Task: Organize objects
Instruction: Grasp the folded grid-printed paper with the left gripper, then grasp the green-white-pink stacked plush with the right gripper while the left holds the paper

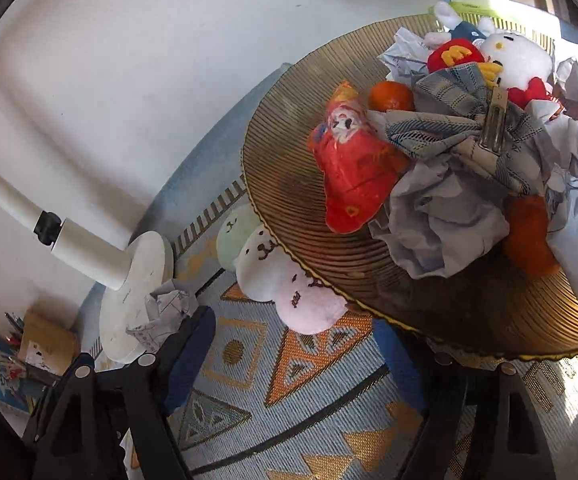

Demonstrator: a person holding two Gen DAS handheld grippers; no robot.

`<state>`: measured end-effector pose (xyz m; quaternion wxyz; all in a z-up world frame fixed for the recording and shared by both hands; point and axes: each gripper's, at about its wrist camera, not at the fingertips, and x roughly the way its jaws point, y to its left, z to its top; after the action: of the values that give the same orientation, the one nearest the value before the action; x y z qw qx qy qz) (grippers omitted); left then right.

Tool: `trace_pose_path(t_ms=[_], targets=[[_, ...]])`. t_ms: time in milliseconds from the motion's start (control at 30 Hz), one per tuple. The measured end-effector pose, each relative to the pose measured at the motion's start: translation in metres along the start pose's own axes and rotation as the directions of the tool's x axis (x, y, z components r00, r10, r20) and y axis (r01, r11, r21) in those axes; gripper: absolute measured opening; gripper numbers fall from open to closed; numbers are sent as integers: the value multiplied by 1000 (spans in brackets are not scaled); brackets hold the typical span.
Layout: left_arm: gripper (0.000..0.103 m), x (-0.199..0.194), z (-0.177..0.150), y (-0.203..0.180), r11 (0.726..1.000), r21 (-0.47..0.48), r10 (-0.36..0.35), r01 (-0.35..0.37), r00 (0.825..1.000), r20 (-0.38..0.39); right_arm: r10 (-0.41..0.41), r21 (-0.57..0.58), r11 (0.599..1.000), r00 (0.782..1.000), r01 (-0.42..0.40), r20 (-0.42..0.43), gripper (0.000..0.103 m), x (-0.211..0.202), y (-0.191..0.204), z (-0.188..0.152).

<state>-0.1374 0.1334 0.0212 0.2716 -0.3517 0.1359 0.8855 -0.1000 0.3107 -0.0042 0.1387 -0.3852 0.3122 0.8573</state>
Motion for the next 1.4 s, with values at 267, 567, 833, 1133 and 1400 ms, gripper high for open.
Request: trace_pose_path(t_ms=[267, 567, 833, 1133, 1400], targets=[[37, 40, 15, -21, 995, 97, -5, 6, 1000, -17, -70, -18, 997, 996, 71, 56, 44, 2, -2, 3], [36, -28, -12, -7, 1000, 19, 15, -15, 1000, 7, 4, 3, 1000, 1000, -4, -21, 40, -37, -17, -29], [36, -113, -87, 18, 978, -207, 34, -40, 999, -36, 98, 9, 995, 987, -98, -124, 40, -88, -25, -93], [37, -155, -151, 40, 910, -408, 64, -67, 998, -22, 160, -331, 921, 975, -204, -156, 84, -123, -20, -124], [40, -158, -167, 30, 900, -425, 132, -101, 990, 45, 83, -763, 617, 980, -192, -179, 84, -99, 13, -124]])
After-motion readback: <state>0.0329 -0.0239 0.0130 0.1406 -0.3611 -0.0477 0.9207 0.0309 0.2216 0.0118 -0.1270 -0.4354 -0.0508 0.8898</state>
